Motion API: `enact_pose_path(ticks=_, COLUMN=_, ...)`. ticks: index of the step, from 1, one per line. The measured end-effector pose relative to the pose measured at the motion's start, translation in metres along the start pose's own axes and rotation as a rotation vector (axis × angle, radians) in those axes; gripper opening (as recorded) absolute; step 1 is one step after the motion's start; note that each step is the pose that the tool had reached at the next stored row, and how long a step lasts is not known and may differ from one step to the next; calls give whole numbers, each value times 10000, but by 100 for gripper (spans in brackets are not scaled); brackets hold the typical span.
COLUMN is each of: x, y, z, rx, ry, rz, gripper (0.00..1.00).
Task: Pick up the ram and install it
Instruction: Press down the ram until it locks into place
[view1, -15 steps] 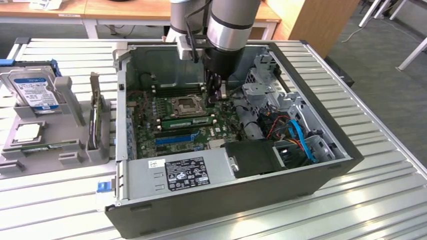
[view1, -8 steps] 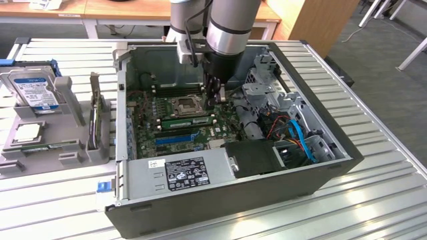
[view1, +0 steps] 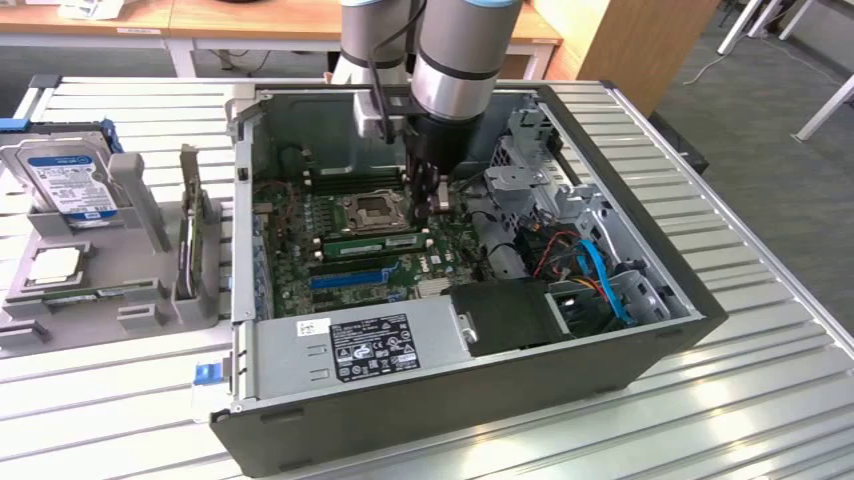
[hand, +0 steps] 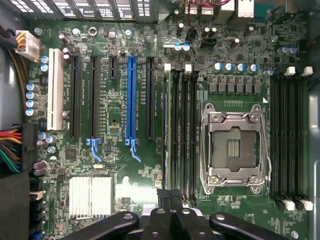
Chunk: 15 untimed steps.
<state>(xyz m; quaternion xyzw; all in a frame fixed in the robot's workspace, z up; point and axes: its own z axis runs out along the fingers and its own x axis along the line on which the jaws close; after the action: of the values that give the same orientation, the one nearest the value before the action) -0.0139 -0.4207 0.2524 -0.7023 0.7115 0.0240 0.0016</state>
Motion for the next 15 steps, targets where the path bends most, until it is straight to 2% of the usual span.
enact_pose_path(ticks=6, x=0, y=-3, z=7, rx=0, ry=1, rz=2, gripper=10)
enact_pose_path(ticks=15, x=-1, y=-87, z=5, rx=0, ry=-1, rz=0, gripper=10)
